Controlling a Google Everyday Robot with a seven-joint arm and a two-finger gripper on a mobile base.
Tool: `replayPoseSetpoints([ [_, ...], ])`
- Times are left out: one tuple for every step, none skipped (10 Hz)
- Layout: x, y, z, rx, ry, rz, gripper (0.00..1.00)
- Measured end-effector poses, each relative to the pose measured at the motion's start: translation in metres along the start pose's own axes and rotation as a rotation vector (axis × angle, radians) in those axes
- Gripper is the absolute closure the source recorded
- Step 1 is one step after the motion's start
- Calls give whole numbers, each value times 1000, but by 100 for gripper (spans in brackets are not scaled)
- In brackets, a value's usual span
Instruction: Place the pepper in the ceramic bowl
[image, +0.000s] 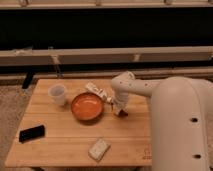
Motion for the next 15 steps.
replayPoseSetpoints([
  [0,0,0,0,0,-1,100],
  [-2,0,-3,0,-1,-5,100],
  [-9,3,-18,2,-5,-25,100],
  [-15,5,-28,1,-9,-37,100],
  [-19,9,-40,-2,-14,-51,100],
  [-20,8,-47,0,-15,-57,100],
  [-23,9,-50,1,-15,-70,100],
  [-27,12,-54,1,-14,-88,100],
  [-34,18,-62,-1,-14,-111,100],
  [-48,28,-75,-4,-14,-145,100],
  [-60,39,-85,-6,-12,-177,100],
  [-67,47,-90,-12,-14,-199,100],
  [-70,50,-95,-7,-12,-221,100],
  [-71,51,-96,-6,-6,-232,100],
  [-79,58,-95,-6,-5,-251,100],
])
